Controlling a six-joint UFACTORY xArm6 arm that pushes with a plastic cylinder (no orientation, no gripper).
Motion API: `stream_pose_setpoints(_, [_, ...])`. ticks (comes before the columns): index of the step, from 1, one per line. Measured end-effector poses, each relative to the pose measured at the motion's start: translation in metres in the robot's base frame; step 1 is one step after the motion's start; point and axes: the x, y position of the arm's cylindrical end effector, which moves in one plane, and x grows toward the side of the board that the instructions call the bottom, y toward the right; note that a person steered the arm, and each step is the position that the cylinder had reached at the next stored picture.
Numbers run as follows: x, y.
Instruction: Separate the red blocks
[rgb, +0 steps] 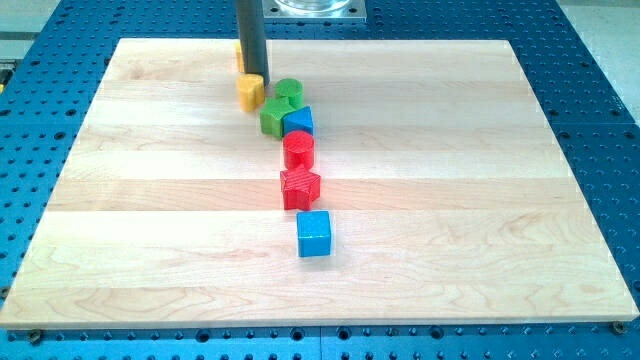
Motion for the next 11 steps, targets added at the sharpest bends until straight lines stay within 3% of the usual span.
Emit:
stream_pose_setpoints(1, [0.002,0.001])
stream_pose_setpoints(2, [0.024,-0.052])
stream_pose_setpoints(3, [0.041,-0.025])
stream_pose_setpoints(5, [0.017,-0.028])
stream_pose_setpoints(6, [-0.039,0.043])
stream_pose_setpoints(7, [-0.004,0.137])
stream_pose_setpoints(8, [0.086,0.112])
stream_pose_setpoints(9, [0.109,0.075])
stream_pose_setpoints(11, [0.158,0.087])
